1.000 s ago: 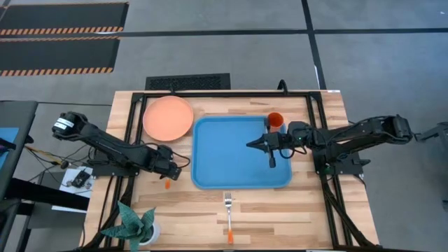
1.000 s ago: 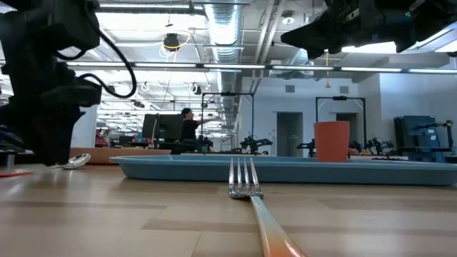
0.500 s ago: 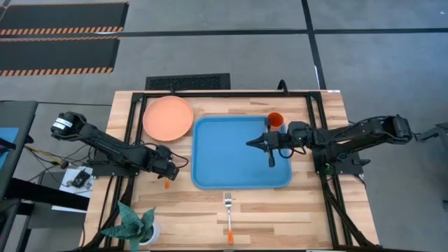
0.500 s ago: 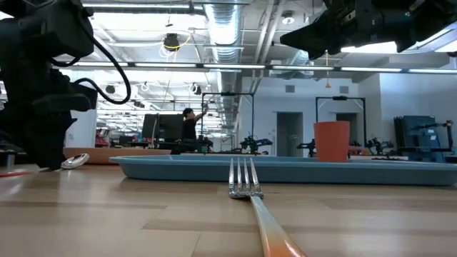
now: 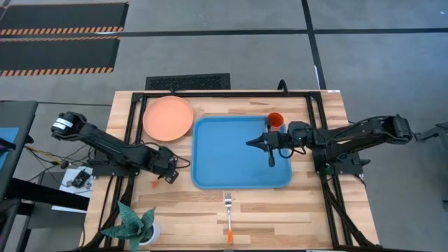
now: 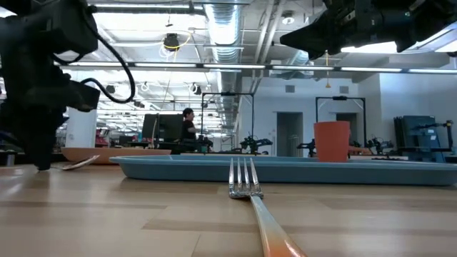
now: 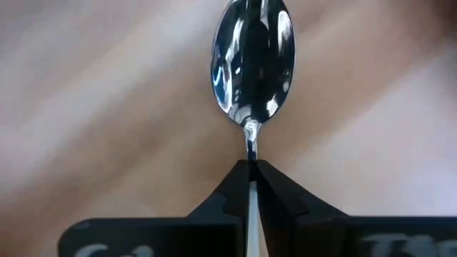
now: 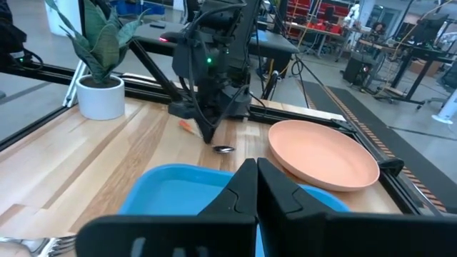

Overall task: Pick and place plate/cup/fork/spoon on tray
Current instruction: Put the orange spoon on the left blue tray to the bottom left of the orange cup

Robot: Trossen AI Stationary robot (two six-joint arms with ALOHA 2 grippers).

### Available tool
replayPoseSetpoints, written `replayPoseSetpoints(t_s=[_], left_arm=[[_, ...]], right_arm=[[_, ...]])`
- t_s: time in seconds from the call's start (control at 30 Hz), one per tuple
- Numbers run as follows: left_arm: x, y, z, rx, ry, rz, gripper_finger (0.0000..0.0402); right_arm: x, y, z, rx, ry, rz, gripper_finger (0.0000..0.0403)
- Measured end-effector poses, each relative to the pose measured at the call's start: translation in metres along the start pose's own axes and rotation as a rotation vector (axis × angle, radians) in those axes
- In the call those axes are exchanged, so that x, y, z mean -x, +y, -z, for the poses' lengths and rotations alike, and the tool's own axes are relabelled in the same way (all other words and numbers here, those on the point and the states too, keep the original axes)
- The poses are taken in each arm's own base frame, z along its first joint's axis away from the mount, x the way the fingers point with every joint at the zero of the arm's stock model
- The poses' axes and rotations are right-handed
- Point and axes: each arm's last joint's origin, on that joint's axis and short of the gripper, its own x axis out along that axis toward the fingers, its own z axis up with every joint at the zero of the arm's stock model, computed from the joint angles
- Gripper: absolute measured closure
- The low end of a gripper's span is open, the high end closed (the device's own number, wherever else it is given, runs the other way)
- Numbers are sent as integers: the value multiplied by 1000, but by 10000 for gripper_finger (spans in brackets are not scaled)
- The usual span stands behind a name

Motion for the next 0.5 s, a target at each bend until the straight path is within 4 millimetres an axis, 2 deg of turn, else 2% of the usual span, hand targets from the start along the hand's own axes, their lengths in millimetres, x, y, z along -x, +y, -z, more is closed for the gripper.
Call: replayPoseSetpoints(t_s=[0.27, 0.5], left_arm=[[18, 1, -2, 90, -26, 131, 400], [34, -16, -19, 238, -212, 386, 401]], right_arm=[[0, 0, 0, 0, 1, 0, 388], [0, 0, 0, 0, 2, 13, 388]])
